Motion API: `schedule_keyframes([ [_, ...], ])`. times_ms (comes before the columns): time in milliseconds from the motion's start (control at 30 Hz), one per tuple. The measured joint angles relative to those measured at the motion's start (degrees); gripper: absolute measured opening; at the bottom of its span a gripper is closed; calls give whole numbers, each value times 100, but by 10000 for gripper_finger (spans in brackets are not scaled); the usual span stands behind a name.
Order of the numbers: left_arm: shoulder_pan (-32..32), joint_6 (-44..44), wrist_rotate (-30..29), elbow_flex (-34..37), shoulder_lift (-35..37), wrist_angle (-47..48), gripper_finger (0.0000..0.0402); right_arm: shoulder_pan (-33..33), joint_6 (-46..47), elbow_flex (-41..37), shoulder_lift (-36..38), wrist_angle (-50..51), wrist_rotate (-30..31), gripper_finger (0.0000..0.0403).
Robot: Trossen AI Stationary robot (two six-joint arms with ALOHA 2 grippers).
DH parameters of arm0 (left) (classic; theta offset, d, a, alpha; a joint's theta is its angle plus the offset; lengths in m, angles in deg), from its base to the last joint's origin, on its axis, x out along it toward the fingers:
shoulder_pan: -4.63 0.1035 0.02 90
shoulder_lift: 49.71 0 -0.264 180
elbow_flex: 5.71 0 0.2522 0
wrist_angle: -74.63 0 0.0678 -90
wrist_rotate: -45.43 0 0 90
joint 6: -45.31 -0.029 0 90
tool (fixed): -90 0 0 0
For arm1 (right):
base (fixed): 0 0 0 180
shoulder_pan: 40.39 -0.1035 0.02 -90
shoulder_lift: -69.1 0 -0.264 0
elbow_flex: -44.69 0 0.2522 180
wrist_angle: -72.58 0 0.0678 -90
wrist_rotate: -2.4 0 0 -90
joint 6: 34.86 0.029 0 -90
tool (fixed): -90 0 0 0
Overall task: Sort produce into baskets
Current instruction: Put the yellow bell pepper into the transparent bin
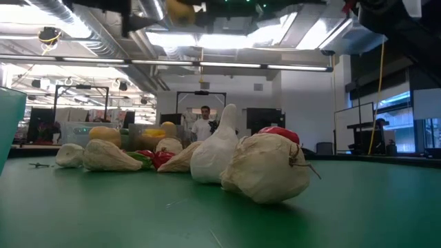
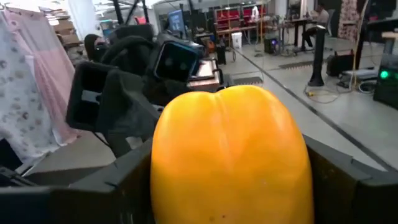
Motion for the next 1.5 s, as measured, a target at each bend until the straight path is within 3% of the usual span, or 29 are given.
schedule_keyframes([
  [133, 6, 221, 611, 6, -490, -1167, 329, 39, -46, -7, 36, -4, -97, 300],
  [267, 81, 257, 717, 0, -830, -1687, 329, 133, -13, 2, 51, 40, -297, 300],
  [500, 153, 331, 729, 0, -1214, -1870, 329, 157, -28, -9, 56, 292, -315, 300],
  [800, 200, -183, 865, -14, -1215, -1834, 329, 107, -8, -20, 200, 508, -518, 300],
  [1500, -194, -218, 826, -9, -1228, -2236, 329, -2, 135, -9, 258, 405, -897, 300],
])
